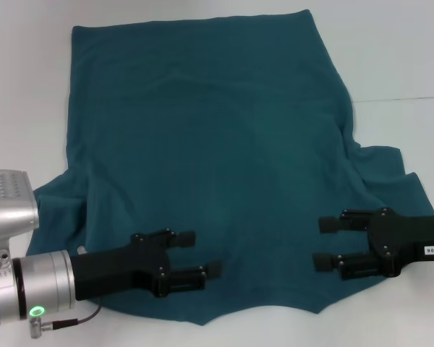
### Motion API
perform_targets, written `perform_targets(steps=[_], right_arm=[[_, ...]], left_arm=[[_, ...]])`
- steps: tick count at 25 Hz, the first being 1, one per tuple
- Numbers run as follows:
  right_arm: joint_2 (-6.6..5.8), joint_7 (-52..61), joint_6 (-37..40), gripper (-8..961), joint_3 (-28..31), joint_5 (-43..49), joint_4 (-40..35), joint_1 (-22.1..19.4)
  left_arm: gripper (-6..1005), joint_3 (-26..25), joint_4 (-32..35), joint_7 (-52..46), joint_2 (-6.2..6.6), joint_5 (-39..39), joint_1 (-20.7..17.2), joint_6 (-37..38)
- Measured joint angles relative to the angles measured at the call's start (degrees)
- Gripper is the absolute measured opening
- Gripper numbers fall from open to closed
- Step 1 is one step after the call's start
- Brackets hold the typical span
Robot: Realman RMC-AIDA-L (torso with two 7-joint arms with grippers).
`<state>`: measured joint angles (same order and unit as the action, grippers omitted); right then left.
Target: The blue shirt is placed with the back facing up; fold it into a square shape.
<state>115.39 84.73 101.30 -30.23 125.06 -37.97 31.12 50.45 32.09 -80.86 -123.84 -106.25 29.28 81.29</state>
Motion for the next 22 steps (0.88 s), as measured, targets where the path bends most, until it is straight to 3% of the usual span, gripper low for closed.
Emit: perform_targets(steps=[16,22], right_arm=[[0.0,0.2,0.0,900,0.1,0.0,0.0,-0.4],[0.14,0.2,0.1,899,0.3,0.0,0.0,-0.7]], left_arm=[[859,-0.4,-0.1,-0.6,-0.01,0.0,-0.1,-0.5],[858,-5.8,-0.2,-2.0,0.06,0.1,-1.1,-2.0]])
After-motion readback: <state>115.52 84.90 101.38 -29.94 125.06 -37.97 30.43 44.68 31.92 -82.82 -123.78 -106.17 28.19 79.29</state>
